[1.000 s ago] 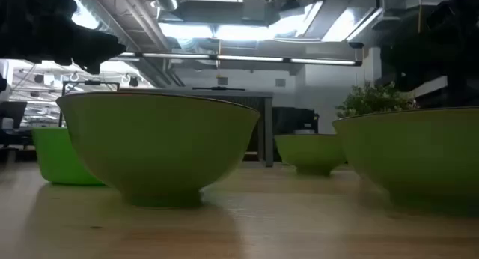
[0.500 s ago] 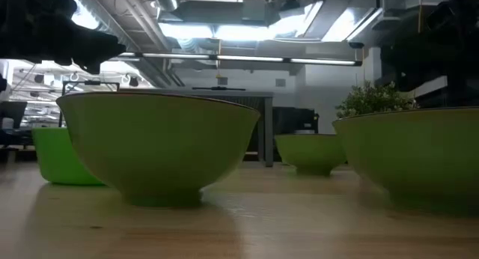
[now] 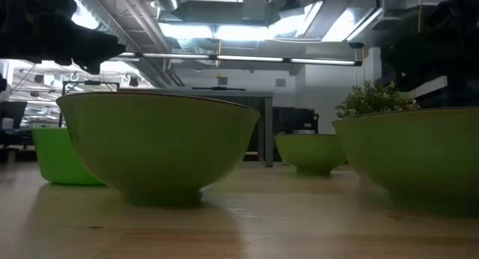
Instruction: Pick & Place Mini bowls
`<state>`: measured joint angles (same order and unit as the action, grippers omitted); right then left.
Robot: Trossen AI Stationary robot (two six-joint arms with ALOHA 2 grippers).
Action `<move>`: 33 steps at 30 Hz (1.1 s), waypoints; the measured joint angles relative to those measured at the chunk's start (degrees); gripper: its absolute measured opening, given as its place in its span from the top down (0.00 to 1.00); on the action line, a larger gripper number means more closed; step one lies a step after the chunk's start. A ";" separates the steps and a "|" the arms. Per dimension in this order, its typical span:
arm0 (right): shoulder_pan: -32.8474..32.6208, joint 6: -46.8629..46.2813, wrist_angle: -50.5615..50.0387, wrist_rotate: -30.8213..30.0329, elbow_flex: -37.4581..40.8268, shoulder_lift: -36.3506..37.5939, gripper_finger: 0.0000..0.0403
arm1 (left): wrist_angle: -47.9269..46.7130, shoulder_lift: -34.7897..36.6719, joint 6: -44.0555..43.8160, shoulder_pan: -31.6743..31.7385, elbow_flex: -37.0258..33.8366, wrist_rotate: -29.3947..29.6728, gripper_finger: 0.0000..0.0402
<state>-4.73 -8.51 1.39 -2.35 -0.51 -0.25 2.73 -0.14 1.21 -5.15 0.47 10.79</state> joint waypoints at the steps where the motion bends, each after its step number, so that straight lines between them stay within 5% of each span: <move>1: 0.02 0.00 0.00 0.00 -0.01 0.01 0.60 | 0.00 0.00 -0.01 0.01 0.00 0.02 0.64; 17: 0.02 -13.04 12.52 -3.04 0.00 -0.02 0.60 | -0.01 0.00 0.00 0.02 0.00 0.00 0.64; 25: 0.02 6.54 13.48 1.09 -3.20 -2.77 0.60 | 0.00 0.00 0.00 0.01 0.01 0.01 0.64; 33: 0.02 26.42 -1.83 -11.68 -19.37 -18.48 0.60 | 0.01 0.00 0.00 0.01 0.00 0.00 0.64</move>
<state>-4.71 17.90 -0.44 -14.03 -19.88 -18.73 2.74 -0.14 1.21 -5.13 0.47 10.79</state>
